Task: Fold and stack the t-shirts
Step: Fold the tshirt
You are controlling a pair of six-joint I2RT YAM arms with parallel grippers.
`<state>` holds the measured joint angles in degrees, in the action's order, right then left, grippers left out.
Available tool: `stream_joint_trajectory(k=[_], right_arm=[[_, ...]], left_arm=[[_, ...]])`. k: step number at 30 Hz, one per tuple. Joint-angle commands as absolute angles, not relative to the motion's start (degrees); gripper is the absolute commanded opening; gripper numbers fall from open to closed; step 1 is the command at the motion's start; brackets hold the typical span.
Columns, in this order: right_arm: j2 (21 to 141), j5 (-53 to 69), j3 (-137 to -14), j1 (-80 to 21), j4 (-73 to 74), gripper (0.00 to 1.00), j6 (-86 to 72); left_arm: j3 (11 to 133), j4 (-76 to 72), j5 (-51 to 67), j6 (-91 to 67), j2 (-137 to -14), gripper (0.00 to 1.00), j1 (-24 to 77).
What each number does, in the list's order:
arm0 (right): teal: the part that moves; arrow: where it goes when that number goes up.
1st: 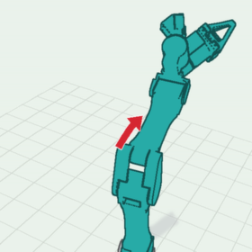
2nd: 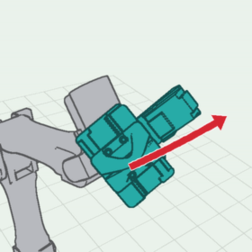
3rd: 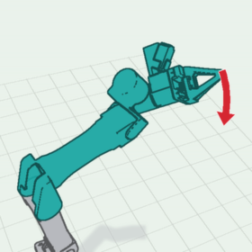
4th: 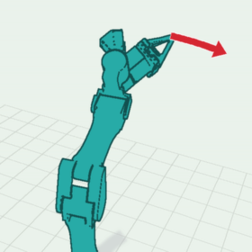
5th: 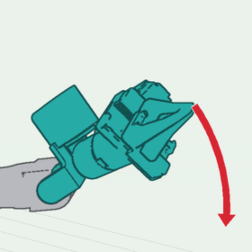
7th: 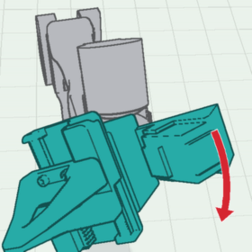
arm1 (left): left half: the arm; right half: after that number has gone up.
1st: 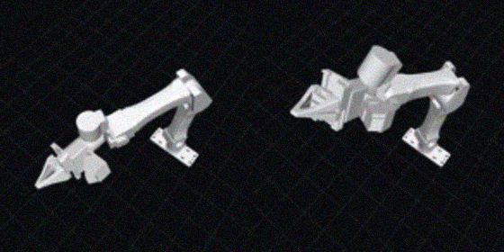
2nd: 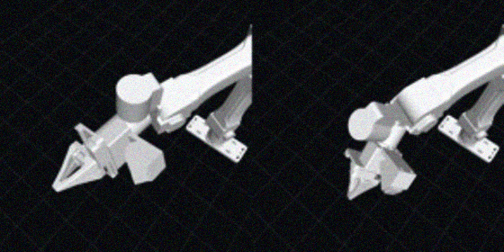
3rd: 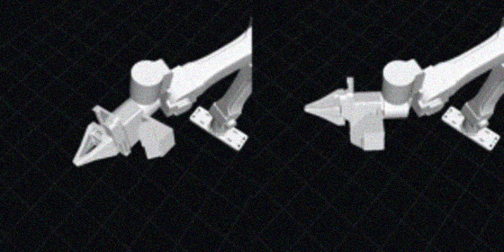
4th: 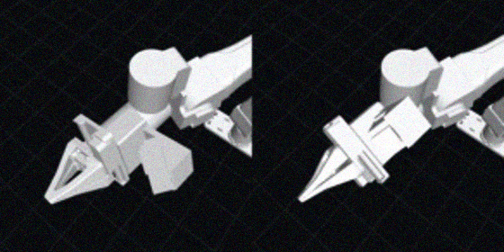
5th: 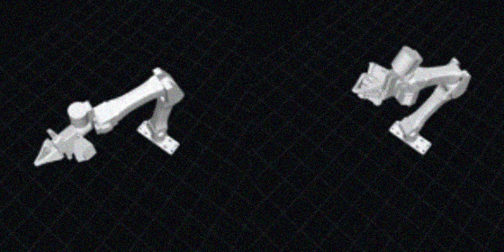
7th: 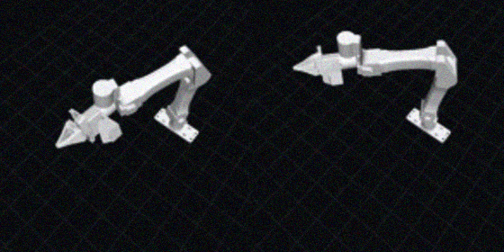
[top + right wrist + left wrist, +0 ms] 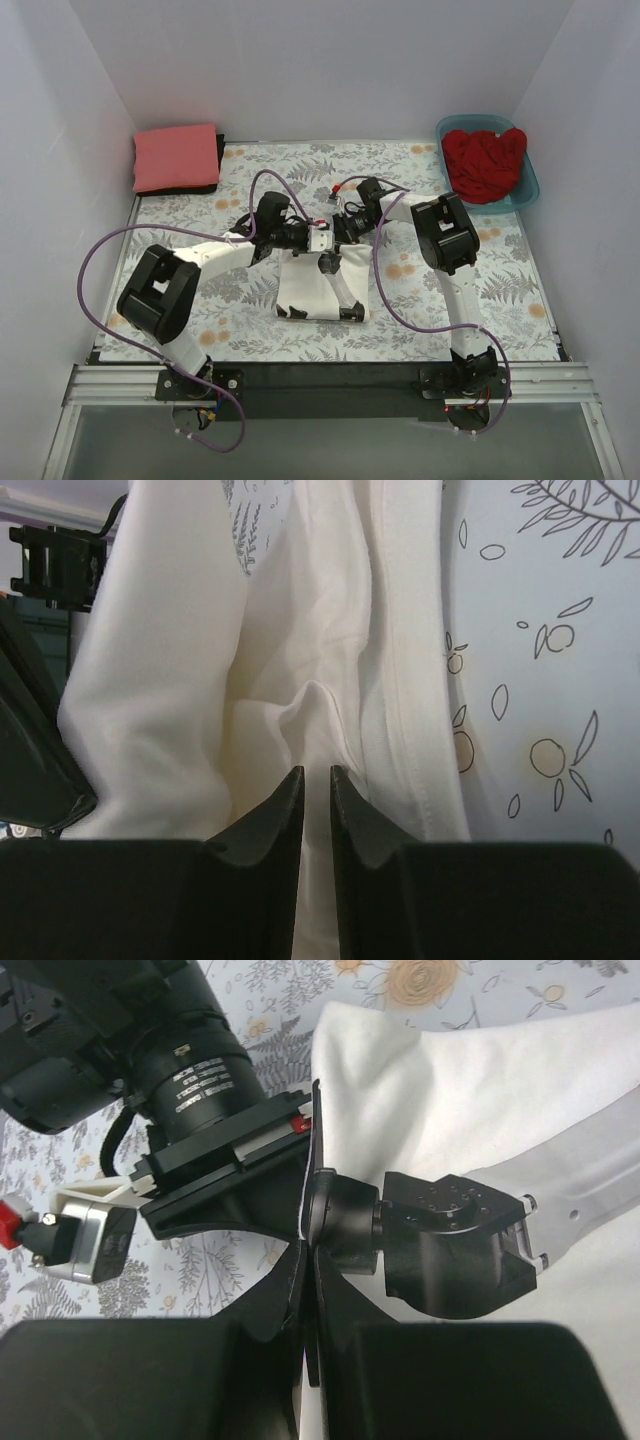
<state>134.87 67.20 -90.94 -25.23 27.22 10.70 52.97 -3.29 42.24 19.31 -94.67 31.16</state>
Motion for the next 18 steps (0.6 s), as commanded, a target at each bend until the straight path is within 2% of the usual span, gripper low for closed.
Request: stream_joint_trajectory(k=[1,18], right_arm=[[136.41,66.36,-89.47,-25.4,29.79,0.23,13.44],[134.22,66.18,-91.05,-25.31,32.96,0.25,14.94]], left_arm=[[55.37,-8.25,40.87,20.48,-95.18,0.0,30.06],[50.81,-20.39,40.34,21.97,-96.86,0.0,29.0]])
